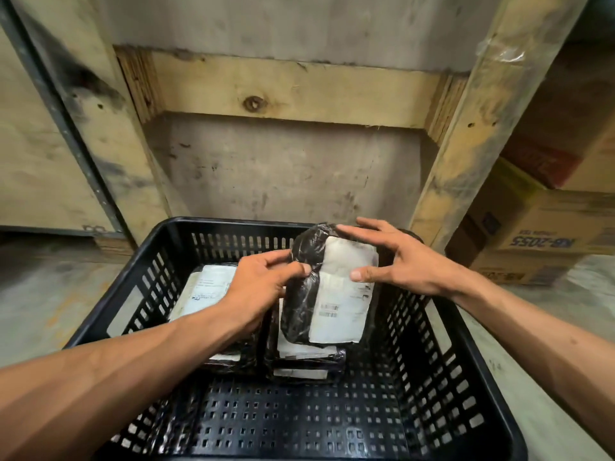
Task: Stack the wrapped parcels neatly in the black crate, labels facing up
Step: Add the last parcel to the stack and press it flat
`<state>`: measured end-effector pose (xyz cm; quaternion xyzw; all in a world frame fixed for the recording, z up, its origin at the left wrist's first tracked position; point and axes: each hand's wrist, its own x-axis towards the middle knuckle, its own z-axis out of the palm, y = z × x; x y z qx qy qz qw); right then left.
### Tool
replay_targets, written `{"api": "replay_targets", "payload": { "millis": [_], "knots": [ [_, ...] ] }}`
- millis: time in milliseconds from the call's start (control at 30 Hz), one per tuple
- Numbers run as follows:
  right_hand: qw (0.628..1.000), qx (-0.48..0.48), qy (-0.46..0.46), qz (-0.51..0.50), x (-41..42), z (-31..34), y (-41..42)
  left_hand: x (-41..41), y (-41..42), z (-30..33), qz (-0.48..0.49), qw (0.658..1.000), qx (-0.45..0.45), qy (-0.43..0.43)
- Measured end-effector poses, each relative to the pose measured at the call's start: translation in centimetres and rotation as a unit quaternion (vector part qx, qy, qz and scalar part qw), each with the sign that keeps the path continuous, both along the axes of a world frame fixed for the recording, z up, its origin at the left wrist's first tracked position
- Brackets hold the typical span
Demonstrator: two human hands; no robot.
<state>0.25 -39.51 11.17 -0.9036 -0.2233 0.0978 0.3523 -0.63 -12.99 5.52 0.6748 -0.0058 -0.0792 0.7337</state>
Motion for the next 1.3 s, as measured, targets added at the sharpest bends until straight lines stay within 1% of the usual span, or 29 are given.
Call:
{"api": "replay_targets", "payload": {
  "millis": [100,167,333,367,467,533,600,633,667,767,833,867,967,1033,1133,1167,1233,1300],
  "knots": [
    [0.999,0.027,-0.007,-0.017,0.0,-0.7,1.2,0.5,1.8,1.1,0.005,1.000,0.002,0.005],
    [0.997,0.063,-0.014,-0.035,0.1,-1.3,1.9,0.6,2.6,1.7,0.003,1.000,0.002,0.006],
    [0.978,0.179,-0.038,-0.097,-0.2,-2.0,3.3,0.4,2.7,2.5,-0.023,0.998,-0.041,-0.048],
    [0.972,0.203,-0.041,-0.108,-0.5,-2.3,3.6,0.3,2.8,2.5,-0.038,0.996,-0.022,-0.072],
    [0.948,0.276,-0.042,-0.150,-1.5,-3.5,4.6,0.0,3.3,2.3,-0.102,0.978,0.101,-0.150],
    [0.926,0.328,-0.042,-0.183,-2.3,-4.3,5.5,-0.2,3.6,2.2,-0.092,0.970,0.147,-0.170],
    [0.906,0.371,-0.029,-0.202,-2.9,-5.2,5.9,-0.1,4.2,2.3,-0.069,0.971,0.153,-0.171],
    [0.906,0.374,-0.022,-0.197,-3.1,-5.5,5.9,0.0,4.5,2.4,-0.064,0.972,0.152,-0.168],
    [0.917,0.355,-0.017,-0.182,-3.3,-5.6,5.7,0.1,4.9,2.6,-0.065,0.972,0.156,-0.165],
    [0.969,0.217,-0.006,-0.117,-3.1,-4.9,4.6,0.1,6.3,3.4,-0.090,0.961,0.207,-0.160],
    [0.985,0.138,-0.034,-0.093,-2.4,-3.9,4.1,0.1,7.2,4.3,-0.121,0.953,0.234,-0.151],
    [0.988,0.127,-0.046,-0.069,-2.1,-3.3,4.1,0.2,7.5,4.7,-0.142,0.948,0.244,-0.146],
    [0.988,0.148,-0.041,0.018,-1.5,-2.4,4.9,0.3,7.7,5.7,-0.191,0.929,0.284,-0.139],
    [0.983,0.180,-0.030,0.025,-1.4,-2.6,5.4,0.5,7.7,5.8,-0.181,0.930,0.286,-0.139],
    [0.968,0.246,-0.034,-0.035,-1.5,-4.0,5.8,0.8,7.8,5.5,-0.091,0.946,0.274,-0.147],
    [0.962,0.262,-0.040,-0.058,-1.6,-4.4,5.9,0.8,7.7,5.4,-0.075,0.952,0.260,-0.145],
    [0.946,0.304,-0.043,-0.102,-1.8,-5.0,5.9,0.8,7.6,4.7,-0.082,0.962,0.225,-0.131],
    [0.920,0.366,-0.026,-0.138,-1.9,-4.9,5.8,0.7,7.6,3.7,-0.090,0.969,0.195,-0.120]
  ]
}}
